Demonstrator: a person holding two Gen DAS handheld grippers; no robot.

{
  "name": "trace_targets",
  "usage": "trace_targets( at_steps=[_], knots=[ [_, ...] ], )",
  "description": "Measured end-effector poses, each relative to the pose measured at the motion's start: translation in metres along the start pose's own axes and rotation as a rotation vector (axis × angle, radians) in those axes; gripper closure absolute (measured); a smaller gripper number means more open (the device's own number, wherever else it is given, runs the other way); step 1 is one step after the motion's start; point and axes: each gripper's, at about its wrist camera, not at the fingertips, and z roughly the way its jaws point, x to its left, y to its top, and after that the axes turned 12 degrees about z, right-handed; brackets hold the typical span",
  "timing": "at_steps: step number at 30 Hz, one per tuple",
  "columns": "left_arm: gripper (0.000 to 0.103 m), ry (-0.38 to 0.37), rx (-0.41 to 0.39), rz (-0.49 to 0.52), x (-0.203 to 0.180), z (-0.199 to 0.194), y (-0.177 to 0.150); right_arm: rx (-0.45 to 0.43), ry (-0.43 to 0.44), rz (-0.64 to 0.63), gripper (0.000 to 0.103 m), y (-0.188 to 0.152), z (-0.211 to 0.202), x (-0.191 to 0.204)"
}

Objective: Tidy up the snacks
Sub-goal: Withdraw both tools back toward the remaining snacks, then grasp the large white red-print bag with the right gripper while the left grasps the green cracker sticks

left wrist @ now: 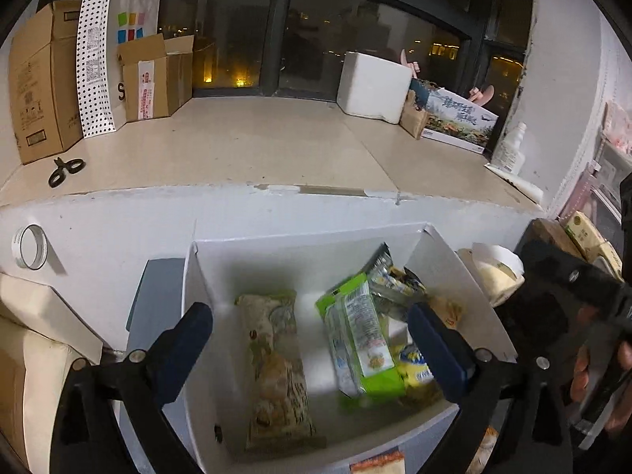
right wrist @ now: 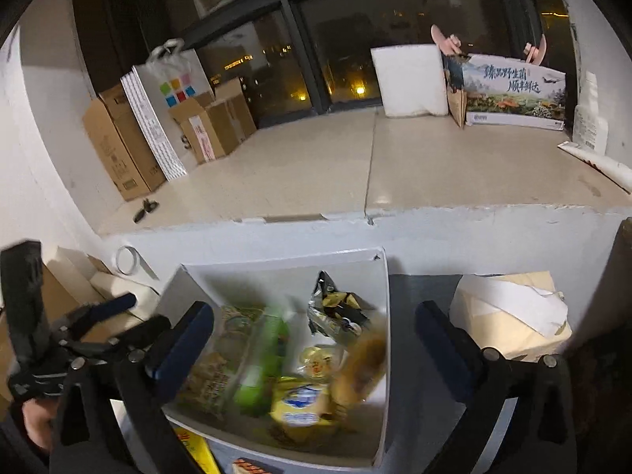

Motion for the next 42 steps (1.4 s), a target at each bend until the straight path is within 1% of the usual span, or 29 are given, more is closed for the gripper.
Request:
trace_targets(
  at_steps=[3, 5, 9, 10, 12, 15, 16, 20, 24, 26, 28, 30, 31, 34, 36, 38, 42],
  knots=[
    [0.002, -0.002, -0.021, 0.028, -0.008, -0.029, -0.011, -0.040, 0.037, -0.012, 0.000, -0.009, -0.030, 0.006],
    [0.002, -0.012, -0.043, 0.055, -0.014, -0.052, -0.021, -0.050, 0.058, -0.027, 0.000, -0.020, -0.048, 0.010],
    [0.000, -0.013, -0.086, 0.106, -0.026, -0.100, -0.047, -0.082, 0.091, -0.069, 0.000, -0.054, -0.095, 0.015],
    [0.000, -0.008, -0.087, 0.124, -0.030, -0.111, -0.054, -0.085, 0.093, -0.076, 0.000, -0.063, -0.103, 0.015],
    [0.000, 0.010, -0.104, 0.130, -0.033, -0.134, -0.070, -0.087, 0.082, -0.094, 0.000, -0.080, -0.119, 0.015],
    [0.000, -0.018, -0.130, 0.113, -0.036, -0.164, -0.096, -0.092, 0.057, -0.125, 0.000, -0.108, -0.142, 0.013],
    [0.000, -0.017, -0.133, 0.103, -0.037, -0.172, -0.106, -0.092, 0.053, -0.126, 0.000, -0.119, -0.149, 0.010],
    [0.000, -0.013, -0.139, 0.072, -0.042, -0.198, -0.143, -0.074, 0.046, -0.110, 0.000, -0.159, -0.172, -0.002],
    [0.000, 0.010, -0.116, 0.073, -0.050, -0.213, -0.183, -0.100, -0.017, -0.096, 0.000, -0.206, -0.191, -0.016],
    [0.000, 0.013, -0.098, 0.063, -0.051, -0.215, -0.198, -0.083, -0.026, -0.082, 0.000, -0.221, -0.194, -0.022],
    [0.000, -0.001, -0.080, 0.044, -0.051, -0.217, -0.214, -0.061, -0.019, -0.061, 0.000, -0.236, -0.194, -0.033],
    [0.000, -0.014, -0.072, 0.023, -0.049, -0.218, -0.226, -0.042, -0.028, -0.047, 0.000, -0.242, -0.190, -0.040],
    [0.000, -0.024, -0.066, 0.009, -0.047, -0.217, -0.231, -0.012, -0.038, -0.031, 0.000, -0.246, -0.184, -0.047],
    [0.000, -0.034, -0.049, -0.023, -0.041, -0.209, -0.238, 0.051, -0.063, -0.011, 0.000, -0.250, -0.169, -0.056],
    [0.000, -0.039, -0.039, -0.042, -0.038, -0.205, -0.240, 0.054, -0.075, -0.009, 0.000, -0.253, -0.164, -0.058],
    [0.000, -0.053, -0.034, -0.055, -0.037, -0.201, -0.241, 0.077, -0.080, -0.015, 0.000, -0.253, -0.155, -0.059],
    [0.000, -0.056, -0.032, -0.045, -0.040, -0.199, -0.242, 0.113, -0.113, -0.073, 0.000, -0.245, -0.131, -0.057]
  ],
)
